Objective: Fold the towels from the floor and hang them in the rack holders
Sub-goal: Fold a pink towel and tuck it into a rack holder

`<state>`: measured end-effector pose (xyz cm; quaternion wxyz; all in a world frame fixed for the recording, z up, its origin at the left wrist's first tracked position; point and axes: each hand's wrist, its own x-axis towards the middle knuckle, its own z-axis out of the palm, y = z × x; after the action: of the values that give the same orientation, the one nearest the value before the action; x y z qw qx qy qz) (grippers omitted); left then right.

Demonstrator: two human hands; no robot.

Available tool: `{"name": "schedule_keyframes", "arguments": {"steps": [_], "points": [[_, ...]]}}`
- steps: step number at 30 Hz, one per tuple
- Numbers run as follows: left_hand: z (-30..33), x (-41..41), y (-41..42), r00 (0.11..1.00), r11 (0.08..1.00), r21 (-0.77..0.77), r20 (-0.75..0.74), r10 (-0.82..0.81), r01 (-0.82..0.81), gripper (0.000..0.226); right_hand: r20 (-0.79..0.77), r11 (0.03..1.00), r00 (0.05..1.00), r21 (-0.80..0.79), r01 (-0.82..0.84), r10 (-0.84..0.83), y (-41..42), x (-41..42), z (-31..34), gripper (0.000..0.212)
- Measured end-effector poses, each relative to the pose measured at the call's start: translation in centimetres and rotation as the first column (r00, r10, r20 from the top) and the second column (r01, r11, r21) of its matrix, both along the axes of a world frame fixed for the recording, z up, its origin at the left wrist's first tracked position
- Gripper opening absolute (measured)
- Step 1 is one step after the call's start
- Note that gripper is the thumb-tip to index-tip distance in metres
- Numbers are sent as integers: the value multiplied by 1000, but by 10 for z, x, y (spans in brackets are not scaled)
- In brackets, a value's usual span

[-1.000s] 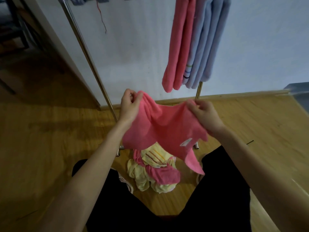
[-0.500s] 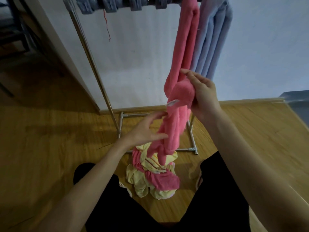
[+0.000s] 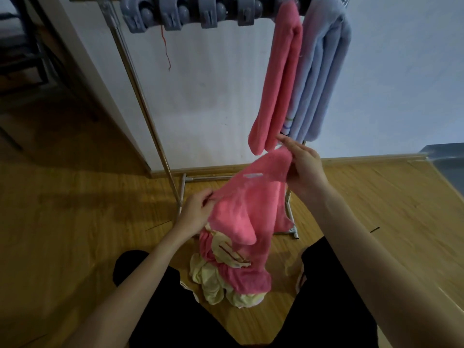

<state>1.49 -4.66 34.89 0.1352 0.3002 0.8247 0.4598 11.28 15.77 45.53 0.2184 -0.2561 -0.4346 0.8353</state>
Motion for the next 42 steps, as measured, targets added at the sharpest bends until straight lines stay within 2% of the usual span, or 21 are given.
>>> {"name": "schedule_keyframes", "arguments": {"steps": [2,6,10,16,20,24,27,30,32,34,36,42], "points": [[11,-3,-4,999,998,53,-23,44,-42,19,32,999,999,-13,43,-43,9,3,-8,17],[52,5,8,999,986,167,-44,19,-11,24,62,996,995,-48,81,-78,16,6,-24,20],[78,13,18,994,962,257,69,81,-96,20,86,997,995,-45,64,-60,16,10,-37,18],[97,13,21,954,909,309,190,230,-280,18,183,992,980,88,-92,74,8,20,-46,11],[104,13,17,921,878,297,222,319,-375,21,155,959,983,249,-133,96,-2,22,-50,7],[111,10,11,885,835,310,259,387,-455,19,120,839,988,524,-147,98,-10,25,-48,12],[117,9,8,862,794,350,303,407,-498,22,119,750,983,635,-186,144,-17,26,-45,18],[122,9,7,862,782,369,288,417,-502,23,178,653,971,718,-240,161,-23,24,-47,34],[125,10,6,867,783,376,275,417,-496,21,206,501,966,826,-257,155,-28,22,-51,42],[127,12,6,872,785,382,257,418,-489,19,190,285,975,934,-217,117,-33,20,-53,44],[130,14,7,875,781,395,245,418,-484,19,149,173,984,971,-165,100,-38,17,-56,43],[140,18,11,870,766,413,247,426,-492,17,28,137,999,990,-23,-31,-42,7,-53,14]]}}
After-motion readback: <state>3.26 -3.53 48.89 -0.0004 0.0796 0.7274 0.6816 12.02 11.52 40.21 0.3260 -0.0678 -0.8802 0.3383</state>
